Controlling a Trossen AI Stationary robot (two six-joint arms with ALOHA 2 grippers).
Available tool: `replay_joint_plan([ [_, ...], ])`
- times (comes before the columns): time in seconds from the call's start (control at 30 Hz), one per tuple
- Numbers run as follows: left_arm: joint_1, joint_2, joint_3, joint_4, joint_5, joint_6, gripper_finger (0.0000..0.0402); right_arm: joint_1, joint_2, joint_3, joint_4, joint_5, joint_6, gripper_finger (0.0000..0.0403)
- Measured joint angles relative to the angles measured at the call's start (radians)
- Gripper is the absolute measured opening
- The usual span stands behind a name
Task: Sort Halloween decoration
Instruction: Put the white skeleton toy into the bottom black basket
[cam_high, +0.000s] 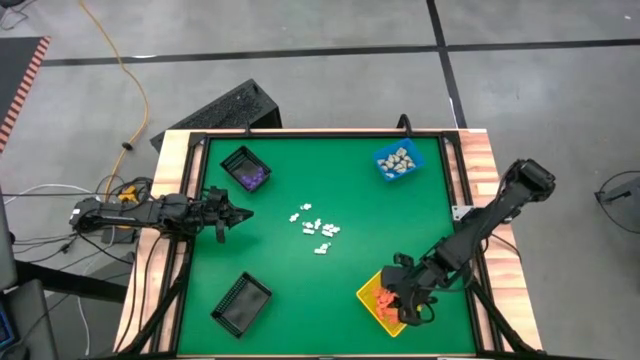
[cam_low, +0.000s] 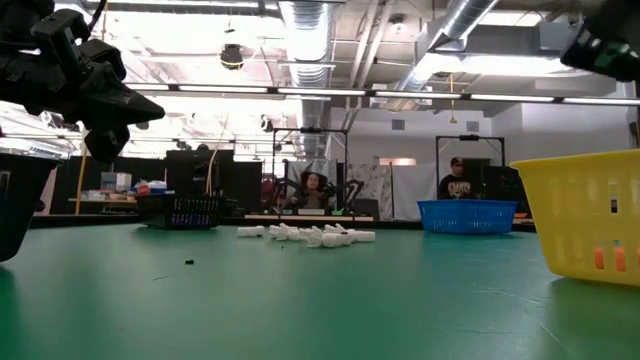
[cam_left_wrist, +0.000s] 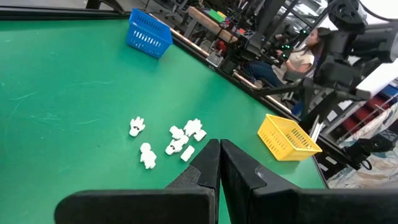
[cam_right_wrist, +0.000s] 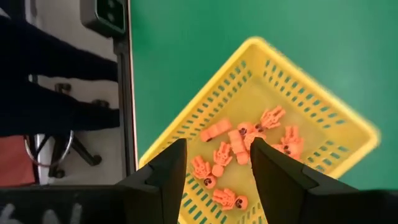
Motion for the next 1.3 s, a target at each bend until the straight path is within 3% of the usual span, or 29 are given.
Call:
replay_joint_plan([
  [0.43,0.000,0.000,0.000,0.000,0.000,0.000,0.0000,-0.027,-0.110,0.000,-0.050,0.142,-0.025,0.0196],
  [0.77,0.000,0.000,0.000,0.000,0.000,0.004,0.0000,-0.146,-0.114,0.000,-0.016,0.243,-0.201,0.0196],
  [0.9,0.000,0.000,0.000,0.003,-0.017,0.008,0.0000,-0.238,-0.114,0.000,0.062,0.323,-0.295,0.0196],
  [1.07,0.000,0.000,0.000,0.003,-0.023,0.006,0.0000,-0.352,-0.113,0.000,0.234,0.326,-0.446,0.0196],
  [1.2,0.000,0.000,0.000,0.003,-0.023,0.009,0.0000,-0.423,-0.113,-0.037,0.416,0.315,-0.551,0.0196],
  [1.3,0.000,0.000,0.000,0.003,-0.023,0.002,0.0000,-0.480,-0.113,-0.095,0.508,0.242,-0.545,0.0196],
])
